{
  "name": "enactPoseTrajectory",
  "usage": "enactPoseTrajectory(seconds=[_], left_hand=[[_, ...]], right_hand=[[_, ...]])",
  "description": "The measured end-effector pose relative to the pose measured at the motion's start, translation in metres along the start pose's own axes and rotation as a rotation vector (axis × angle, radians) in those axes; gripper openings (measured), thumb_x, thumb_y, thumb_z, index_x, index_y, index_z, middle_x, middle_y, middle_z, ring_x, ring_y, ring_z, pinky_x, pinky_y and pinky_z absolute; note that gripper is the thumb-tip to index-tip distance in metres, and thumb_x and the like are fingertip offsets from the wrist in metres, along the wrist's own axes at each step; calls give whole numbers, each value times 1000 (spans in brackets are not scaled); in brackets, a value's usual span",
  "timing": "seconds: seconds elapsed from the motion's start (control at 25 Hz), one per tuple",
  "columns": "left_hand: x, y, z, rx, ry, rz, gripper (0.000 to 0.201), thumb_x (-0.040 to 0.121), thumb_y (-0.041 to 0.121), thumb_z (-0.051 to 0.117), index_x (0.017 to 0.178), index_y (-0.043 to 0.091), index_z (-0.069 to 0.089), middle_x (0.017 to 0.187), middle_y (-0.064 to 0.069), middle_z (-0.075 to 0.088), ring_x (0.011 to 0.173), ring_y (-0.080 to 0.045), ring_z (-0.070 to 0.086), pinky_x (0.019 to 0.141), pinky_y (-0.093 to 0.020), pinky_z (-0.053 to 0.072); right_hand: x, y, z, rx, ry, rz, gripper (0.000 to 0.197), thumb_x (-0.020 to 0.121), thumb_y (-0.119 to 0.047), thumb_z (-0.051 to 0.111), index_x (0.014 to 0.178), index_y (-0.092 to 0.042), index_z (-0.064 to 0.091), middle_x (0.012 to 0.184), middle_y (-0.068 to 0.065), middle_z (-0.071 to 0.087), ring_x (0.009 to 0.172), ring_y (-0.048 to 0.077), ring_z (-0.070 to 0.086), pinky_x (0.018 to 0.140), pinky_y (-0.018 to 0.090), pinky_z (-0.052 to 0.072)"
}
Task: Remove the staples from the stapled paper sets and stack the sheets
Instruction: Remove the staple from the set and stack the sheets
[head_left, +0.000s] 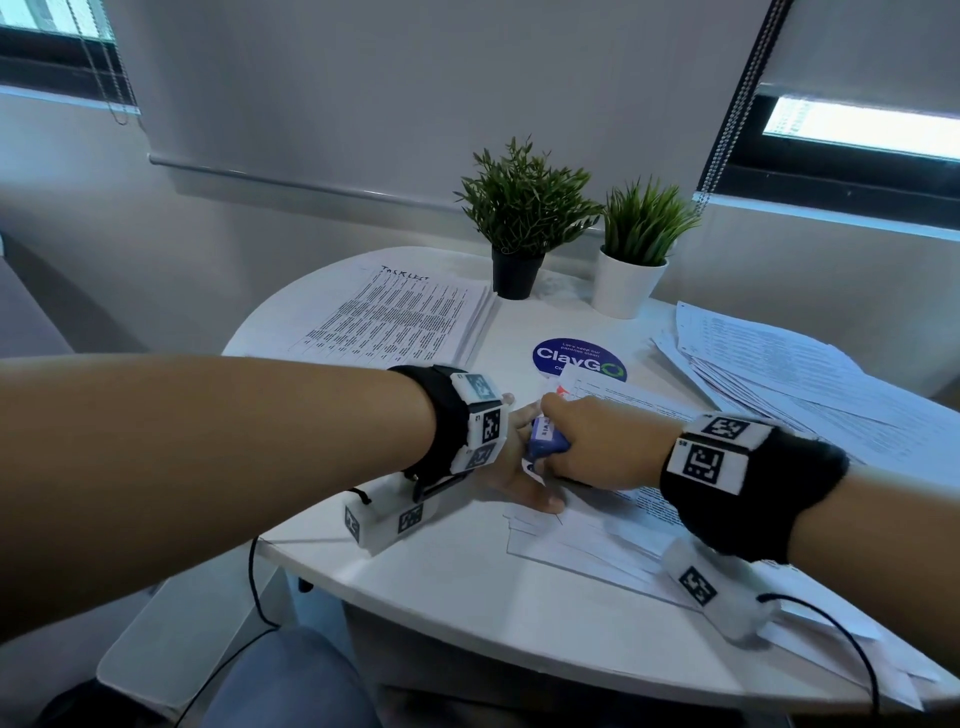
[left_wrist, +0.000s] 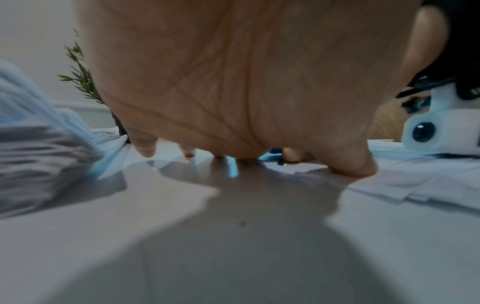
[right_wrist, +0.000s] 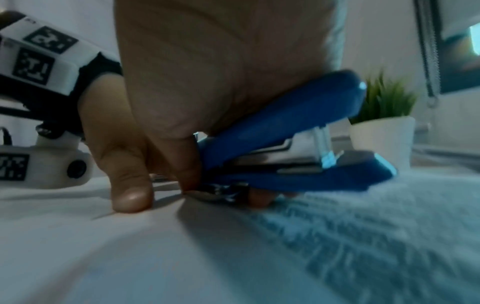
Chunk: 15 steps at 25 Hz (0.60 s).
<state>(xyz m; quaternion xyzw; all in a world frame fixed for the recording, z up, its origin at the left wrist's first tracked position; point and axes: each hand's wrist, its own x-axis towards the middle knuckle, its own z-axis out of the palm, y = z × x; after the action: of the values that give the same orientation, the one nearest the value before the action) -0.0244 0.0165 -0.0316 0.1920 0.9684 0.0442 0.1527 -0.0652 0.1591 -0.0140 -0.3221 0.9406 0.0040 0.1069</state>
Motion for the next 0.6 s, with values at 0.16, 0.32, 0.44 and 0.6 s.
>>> enactPoseTrajectory(seconds=[0.16, 0.32, 0.44, 0.6], left_hand=[[6, -3, 3, 13, -8, 23, 63, 92, 56, 51, 148, 33, 33, 163, 11, -2, 145, -11, -12, 98, -27, -19], [15, -10, 11, -25, -14, -11, 70, 89, 60, 54, 149, 35, 29, 163, 4, -11, 147, -17, -16, 115, -35, -12], [20, -15, 15, 18, -15, -49, 78, 85, 68, 52, 151, 42, 18, 163, 0, -14, 149, -24, -14, 117, -43, -9], [23, -17, 18, 12, -18, -56, 81, 84, 69, 52, 152, 41, 16, 163, -2, -13, 148, -23, -15, 116, -43, -10]], right_hand=[[7, -7, -9, 32, -94, 92, 35, 87, -45, 63, 97, -21, 41, 91, 0, 53, 86, 20, 51, 70, 31, 42], [15, -9, -9, 48, -153, 146, 38, 86, -44, 65, 102, -12, 53, 100, 5, 61, 86, 20, 53, 76, 33, 42], [20, -7, -7, 67, -175, 162, 43, 85, -45, 66, 106, -7, 62, 97, 6, 61, 81, 19, 52, 71, 31, 39], [22, -5, -8, 88, -192, 194, 37, 84, -46, 66, 92, -11, 59, 82, 2, 56, 67, 14, 47, 59, 28, 34]])
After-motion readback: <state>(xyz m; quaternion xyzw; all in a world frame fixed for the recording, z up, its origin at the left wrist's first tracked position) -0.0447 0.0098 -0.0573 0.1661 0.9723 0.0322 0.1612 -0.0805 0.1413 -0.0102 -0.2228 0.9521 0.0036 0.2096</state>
